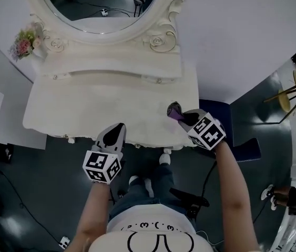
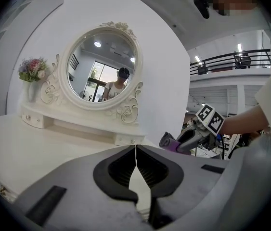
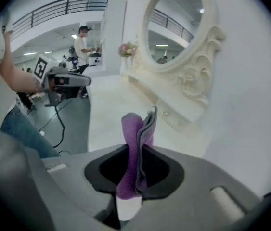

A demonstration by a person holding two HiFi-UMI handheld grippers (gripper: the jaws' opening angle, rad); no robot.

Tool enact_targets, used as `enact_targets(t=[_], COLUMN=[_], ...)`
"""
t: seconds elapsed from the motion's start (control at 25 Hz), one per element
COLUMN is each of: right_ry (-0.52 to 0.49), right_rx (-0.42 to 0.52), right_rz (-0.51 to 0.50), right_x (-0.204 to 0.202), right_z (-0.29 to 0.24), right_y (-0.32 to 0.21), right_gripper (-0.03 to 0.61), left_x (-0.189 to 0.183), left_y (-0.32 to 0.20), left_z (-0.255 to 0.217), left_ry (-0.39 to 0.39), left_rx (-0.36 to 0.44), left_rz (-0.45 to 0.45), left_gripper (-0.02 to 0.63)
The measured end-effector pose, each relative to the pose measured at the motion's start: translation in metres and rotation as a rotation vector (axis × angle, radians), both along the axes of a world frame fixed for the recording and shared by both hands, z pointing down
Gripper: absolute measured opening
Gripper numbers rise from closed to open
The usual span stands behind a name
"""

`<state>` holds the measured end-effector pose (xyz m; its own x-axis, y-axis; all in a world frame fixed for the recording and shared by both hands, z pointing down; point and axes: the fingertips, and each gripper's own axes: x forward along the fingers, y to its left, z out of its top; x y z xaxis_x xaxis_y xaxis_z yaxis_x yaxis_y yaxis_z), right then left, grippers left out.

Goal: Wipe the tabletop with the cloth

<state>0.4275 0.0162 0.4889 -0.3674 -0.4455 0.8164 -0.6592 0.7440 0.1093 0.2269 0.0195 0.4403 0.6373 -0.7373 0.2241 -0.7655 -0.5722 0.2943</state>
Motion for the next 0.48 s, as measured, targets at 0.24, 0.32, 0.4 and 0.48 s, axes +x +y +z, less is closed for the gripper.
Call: enact_targets(t=[0.24,0.32,0.4,0.48], right_ry=[0.038,0.036,0.035,0.038], right_rx=[0.163,0.163,0.161,0.151], right_rz=[0.295,0.31,0.29,0.252], right_x=[0.1,0.12,0.133,0.138], right_z=[-0.006,0.002,0.008,0.012], right_y=[-0.07,-0.09,-0.116,-0.142], right_gripper=[0.072,0.072,0.073,0.072], left_x=[0.048,0.064,0.076,0.085], left_y=[-0.034,-0.046,-0.059,-0.07], left_z=[-0.002,0.0,0.004,0.009], left_ry=[-0.003,-0.007,-0.015,-0.031], left_rx=[-0.003,-0.006,-0.014,-0.025], left_rz=[-0.02,-0.025,-0.036,-0.047], left_gripper=[0.003,0.003,0.003,0.003])
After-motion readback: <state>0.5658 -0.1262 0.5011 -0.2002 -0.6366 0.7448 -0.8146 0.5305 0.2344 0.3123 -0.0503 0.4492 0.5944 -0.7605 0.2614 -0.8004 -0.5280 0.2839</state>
